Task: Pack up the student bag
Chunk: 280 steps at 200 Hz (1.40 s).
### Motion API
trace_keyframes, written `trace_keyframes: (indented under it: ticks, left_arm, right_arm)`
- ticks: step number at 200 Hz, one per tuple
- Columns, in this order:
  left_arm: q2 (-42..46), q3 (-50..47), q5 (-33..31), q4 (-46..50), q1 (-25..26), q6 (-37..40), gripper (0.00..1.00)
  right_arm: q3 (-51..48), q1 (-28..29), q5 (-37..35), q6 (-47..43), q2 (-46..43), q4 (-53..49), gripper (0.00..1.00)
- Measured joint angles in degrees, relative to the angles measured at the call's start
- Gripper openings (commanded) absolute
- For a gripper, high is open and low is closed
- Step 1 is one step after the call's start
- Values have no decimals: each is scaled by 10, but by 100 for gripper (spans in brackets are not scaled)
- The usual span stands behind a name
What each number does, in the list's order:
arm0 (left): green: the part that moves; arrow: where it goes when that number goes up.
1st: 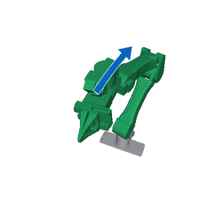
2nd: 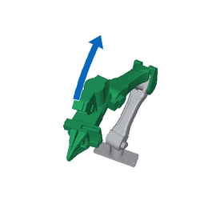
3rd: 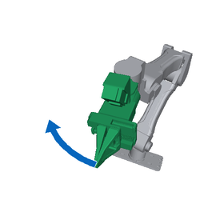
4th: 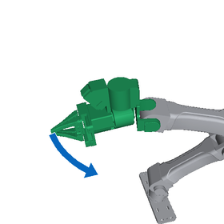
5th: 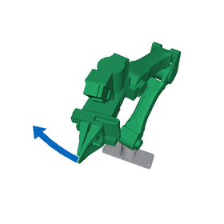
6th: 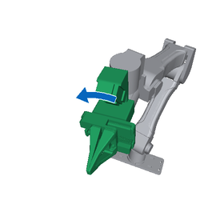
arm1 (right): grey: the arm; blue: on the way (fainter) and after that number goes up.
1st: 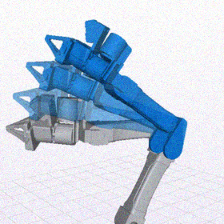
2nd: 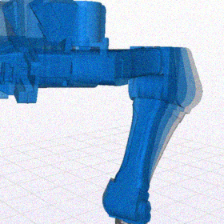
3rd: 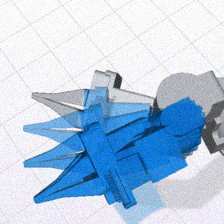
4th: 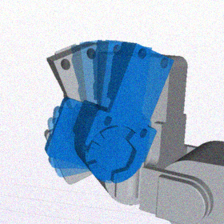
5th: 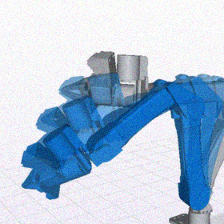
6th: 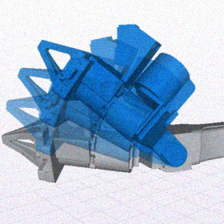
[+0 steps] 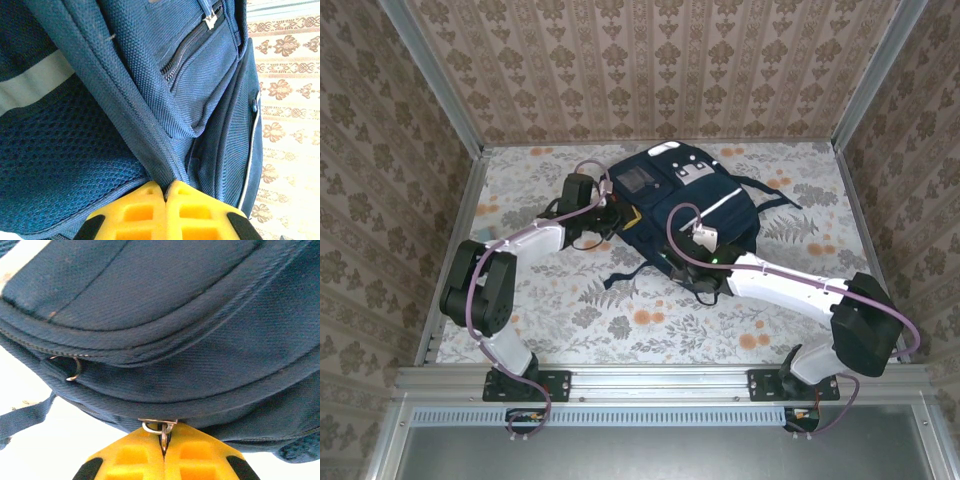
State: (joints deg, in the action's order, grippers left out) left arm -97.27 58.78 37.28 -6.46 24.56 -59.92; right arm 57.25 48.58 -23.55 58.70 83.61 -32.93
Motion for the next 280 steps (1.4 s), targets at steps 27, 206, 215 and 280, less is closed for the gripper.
trace_keyframes:
  ticks: [27, 206, 215, 280]
  left_arm:
    - [-8, 1, 3, 7, -11, 14, 2]
    - [114, -140, -6, -1, -72, -4, 55]
    - [102, -139, 0, -11, -69, -6, 52]
    - [69, -136, 26, -65, -66, -33, 34]
  right_arm:
    - [0, -4, 27, -38, 0, 13, 0]
    - [228, 4, 271, -191, 226, 118, 0]
    - [221, 3, 274, -191, 225, 123, 0]
    - [200, -4, 283, -190, 218, 137, 0]
